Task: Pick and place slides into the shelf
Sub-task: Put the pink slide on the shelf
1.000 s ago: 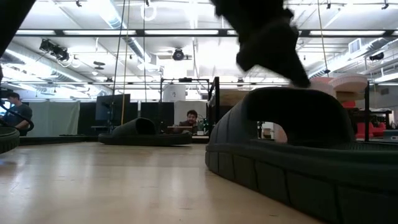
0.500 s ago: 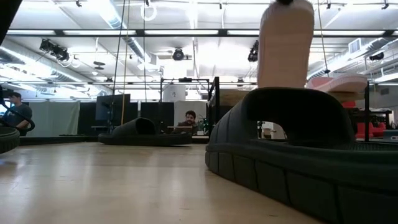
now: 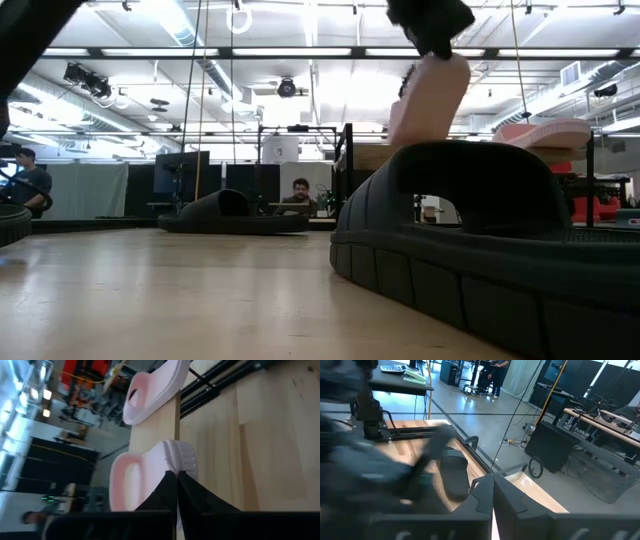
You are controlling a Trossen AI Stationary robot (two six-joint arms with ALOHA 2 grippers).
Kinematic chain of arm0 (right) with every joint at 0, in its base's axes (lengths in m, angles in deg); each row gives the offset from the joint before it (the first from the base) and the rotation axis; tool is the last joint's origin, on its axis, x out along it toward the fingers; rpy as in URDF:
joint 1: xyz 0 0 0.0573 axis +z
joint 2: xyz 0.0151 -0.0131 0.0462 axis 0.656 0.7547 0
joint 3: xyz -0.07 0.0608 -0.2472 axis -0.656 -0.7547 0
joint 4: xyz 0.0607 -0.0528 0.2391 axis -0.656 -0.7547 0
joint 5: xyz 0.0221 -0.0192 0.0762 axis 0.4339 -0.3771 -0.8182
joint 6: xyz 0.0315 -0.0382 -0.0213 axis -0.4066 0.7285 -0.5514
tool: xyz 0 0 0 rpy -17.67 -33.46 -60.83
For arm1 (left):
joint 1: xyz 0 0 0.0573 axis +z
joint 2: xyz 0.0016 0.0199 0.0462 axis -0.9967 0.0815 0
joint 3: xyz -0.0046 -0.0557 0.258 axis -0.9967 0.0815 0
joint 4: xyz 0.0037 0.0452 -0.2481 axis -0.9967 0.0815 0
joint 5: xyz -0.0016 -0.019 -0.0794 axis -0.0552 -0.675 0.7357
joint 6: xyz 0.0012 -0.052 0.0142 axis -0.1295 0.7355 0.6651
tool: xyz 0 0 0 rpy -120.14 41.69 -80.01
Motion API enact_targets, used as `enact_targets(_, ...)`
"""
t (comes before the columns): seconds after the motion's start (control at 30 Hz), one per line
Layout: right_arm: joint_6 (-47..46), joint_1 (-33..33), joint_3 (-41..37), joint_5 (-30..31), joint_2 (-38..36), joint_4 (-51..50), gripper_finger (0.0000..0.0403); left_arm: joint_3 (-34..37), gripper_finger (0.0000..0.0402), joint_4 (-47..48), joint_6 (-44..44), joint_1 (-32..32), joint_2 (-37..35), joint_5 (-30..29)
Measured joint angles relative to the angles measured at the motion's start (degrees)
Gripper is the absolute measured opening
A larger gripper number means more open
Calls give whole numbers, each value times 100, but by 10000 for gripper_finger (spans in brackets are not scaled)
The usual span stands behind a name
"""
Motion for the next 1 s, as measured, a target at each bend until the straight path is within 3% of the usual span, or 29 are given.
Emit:
enact_targets(0.23,4,0,0,8,0,2,11,-2,3,-797,-149,532,446,1229)
enact_targets(0.53,156,-1,0,10,0,-13,10,2,1,-2257,-1662,719,1323,1279)
enact_targets(0.83,168,-2,0,13,0,-17,12,-18,0,-2548,-1799,735,1380,1327)
enact_targets(1.0,166,0,0,13,0,-15,10,-475,0,-2375,-1899,702,1357,1341)
